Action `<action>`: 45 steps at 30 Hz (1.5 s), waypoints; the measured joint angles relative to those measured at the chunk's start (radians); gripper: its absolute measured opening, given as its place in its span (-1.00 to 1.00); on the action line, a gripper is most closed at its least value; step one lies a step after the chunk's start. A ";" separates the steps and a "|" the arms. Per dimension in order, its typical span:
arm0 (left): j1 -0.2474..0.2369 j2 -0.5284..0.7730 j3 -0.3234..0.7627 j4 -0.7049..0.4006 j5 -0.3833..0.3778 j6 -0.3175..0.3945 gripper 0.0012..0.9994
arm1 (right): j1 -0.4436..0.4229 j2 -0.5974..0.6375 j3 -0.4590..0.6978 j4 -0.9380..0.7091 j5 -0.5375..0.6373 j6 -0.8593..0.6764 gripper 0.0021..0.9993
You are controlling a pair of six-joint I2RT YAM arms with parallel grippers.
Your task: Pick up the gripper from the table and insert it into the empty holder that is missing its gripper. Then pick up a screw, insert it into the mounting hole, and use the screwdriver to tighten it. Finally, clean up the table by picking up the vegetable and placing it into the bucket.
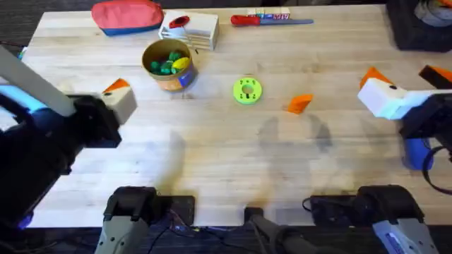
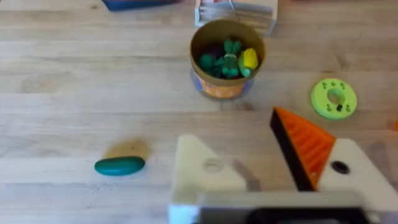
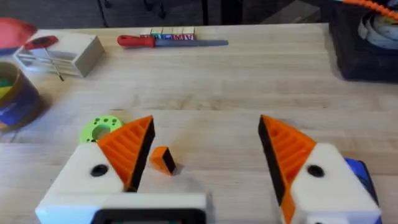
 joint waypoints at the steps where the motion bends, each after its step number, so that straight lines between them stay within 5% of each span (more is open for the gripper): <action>1: 0.000 0.000 0.000 0.018 0.000 0.000 -0.25 | 0.000 0.000 0.000 -0.008 0.000 0.000 0.98; 4: 0.000 0.000 0.000 0.035 0.001 0.000 0.66 | 0.000 0.000 0.000 -0.038 0.000 0.000 0.98; 6: 0.000 0.000 0.000 0.034 0.001 -0.001 0.95 | 0.000 0.000 0.000 -0.060 0.000 0.000 0.98; 27: 0.000 0.000 -0.024 0.195 0.172 -0.082 0.97 | 0.000 0.000 0.000 -0.413 0.000 0.000 0.98; 33: -0.034 -0.001 -0.305 0.603 0.346 -0.048 0.97 | 0.000 0.000 0.000 -0.472 0.000 0.000 0.98; 38: -0.135 -0.053 -0.625 0.940 0.461 -0.042 0.97 | 0.000 0.000 0.000 -0.472 0.000 0.000 0.98; 41: -0.206 -0.135 -0.755 1.050 0.484 -0.050 0.97 | 0.000 0.000 0.000 -0.472 0.000 0.000 0.99; 45: -0.287 -0.264 -0.860 1.066 0.472 -0.084 0.97 | 0.000 0.000 0.000 -0.472 0.000 0.000 0.99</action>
